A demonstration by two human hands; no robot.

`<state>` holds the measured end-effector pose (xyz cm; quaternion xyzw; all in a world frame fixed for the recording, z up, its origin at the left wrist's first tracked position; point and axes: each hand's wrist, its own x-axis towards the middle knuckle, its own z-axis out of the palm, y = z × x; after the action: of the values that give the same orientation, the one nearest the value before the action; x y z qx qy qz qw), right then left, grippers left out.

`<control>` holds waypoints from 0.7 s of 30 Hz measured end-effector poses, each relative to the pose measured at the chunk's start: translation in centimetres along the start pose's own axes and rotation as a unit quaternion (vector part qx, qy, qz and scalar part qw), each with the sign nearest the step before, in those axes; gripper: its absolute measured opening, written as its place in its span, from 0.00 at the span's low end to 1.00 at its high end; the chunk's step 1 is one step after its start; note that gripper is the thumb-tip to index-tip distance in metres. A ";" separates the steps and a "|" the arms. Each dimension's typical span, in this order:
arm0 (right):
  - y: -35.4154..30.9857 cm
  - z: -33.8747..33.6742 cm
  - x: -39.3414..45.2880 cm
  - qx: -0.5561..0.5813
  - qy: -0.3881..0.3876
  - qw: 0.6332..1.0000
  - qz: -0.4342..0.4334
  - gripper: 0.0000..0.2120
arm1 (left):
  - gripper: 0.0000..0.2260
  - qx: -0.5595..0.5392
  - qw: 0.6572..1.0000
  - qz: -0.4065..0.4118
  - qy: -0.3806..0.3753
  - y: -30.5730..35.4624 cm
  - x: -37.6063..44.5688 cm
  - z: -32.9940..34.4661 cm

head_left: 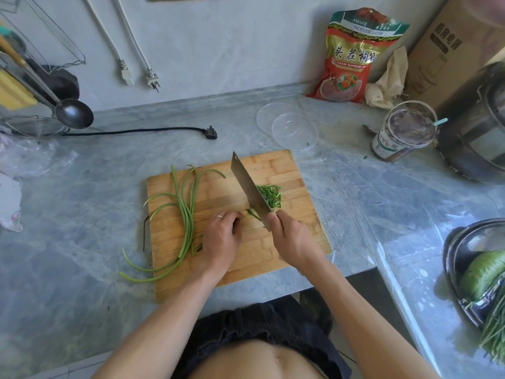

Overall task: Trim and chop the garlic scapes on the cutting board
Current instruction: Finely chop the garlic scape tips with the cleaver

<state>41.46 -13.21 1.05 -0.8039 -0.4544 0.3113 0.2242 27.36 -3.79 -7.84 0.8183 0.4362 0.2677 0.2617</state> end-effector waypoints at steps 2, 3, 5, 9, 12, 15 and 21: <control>-0.2 0.4 -0.4 -0.012 -0.005 1.000 -0.016 0.14 | 0.05 -0.001 1.000 0.010 -0.002 0.0 0.0 0.0; -0.2 0.8 -0.6 -0.005 0.002 0.999 -0.031 0.15 | 0.05 -0.001 1.000 0.015 -0.004 0.0 -0.1 -0.1; -0.1 1.5 -0.7 0.021 0.018 0.999 -0.027 0.17 | 0.06 -0.002 1.000 0.018 -0.011 -0.1 -0.1 -0.2; 0.1 2.8 -0.1 -0.013 0.001 1.000 -0.020 0.16 | 0.04 0.009 1.000 0.021 -0.013 -0.3 0.0 -0.2; 0.2 3.6 0.1 -0.042 0.008 0.999 -0.031 0.16 | 0.03 0.008 1.000 0.016 -0.006 -0.3 0.0 0.1; -0.6 4.2 1.0 -0.031 0.010 0.999 -0.021 0.15 | 0.04 0.000 1.000 0.010 0.002 -0.2 0.0 0.1; -4.1 4.3 4.1 -0.052 -0.011 0.999 -0.005 0.16 | 0.07 0.001 1.000 -0.030 -0.004 0.1 0.1 -0.2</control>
<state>37.62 -7.31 -0.63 -0.8087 -0.4763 0.2952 0.1791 27.35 -3.77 -7.64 0.8060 0.4596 0.2566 0.2707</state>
